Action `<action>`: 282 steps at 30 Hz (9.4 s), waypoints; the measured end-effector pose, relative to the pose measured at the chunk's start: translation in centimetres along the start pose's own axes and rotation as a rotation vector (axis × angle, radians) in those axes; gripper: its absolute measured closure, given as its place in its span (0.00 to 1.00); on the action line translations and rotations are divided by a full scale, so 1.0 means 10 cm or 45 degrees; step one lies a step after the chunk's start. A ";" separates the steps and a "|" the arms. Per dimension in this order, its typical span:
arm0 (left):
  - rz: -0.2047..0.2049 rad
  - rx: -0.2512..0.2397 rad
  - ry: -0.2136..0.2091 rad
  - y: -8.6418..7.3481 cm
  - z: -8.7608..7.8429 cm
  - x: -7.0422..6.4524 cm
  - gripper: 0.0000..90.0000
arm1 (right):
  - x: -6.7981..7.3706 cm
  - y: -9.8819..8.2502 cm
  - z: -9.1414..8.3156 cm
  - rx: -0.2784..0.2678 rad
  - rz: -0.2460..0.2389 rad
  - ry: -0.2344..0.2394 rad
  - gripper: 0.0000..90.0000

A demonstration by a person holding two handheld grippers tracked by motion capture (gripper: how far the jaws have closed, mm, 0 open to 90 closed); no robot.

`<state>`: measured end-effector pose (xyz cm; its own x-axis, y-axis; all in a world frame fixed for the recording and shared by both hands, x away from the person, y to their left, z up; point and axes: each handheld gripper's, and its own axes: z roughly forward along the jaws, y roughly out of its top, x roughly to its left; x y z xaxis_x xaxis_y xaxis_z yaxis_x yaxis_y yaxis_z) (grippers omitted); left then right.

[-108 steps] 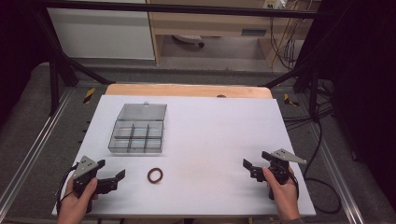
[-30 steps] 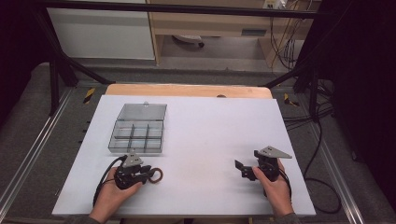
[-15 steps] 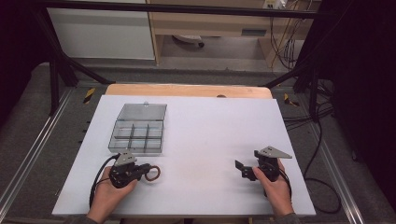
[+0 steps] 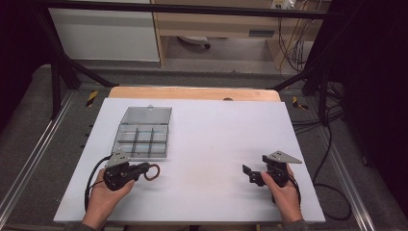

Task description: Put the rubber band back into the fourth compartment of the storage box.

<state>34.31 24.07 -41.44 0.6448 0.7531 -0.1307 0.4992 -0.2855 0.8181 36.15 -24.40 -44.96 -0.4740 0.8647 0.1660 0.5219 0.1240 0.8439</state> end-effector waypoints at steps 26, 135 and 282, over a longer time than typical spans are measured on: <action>-0.034 -0.053 0.053 0.42 -0.16 0.33 0.95 | 0.00 0.01 -0.02 -0.018 0.006 0.024 0.06; -0.183 0.033 0.311 0.54 -0.22 1.35 0.95 | 0.00 -0.01 -0.03 -0.030 0.063 0.066 0.03; -0.028 0.214 0.320 0.35 0.08 1.12 0.86 | 0.01 -0.01 -0.03 -0.010 0.048 0.069 0.03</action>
<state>43.75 31.04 -40.48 0.4799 0.8772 0.0121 0.6139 -0.3457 0.7096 35.87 -24.46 -44.90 -0.4921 0.8410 0.2248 0.5343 0.0879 0.8407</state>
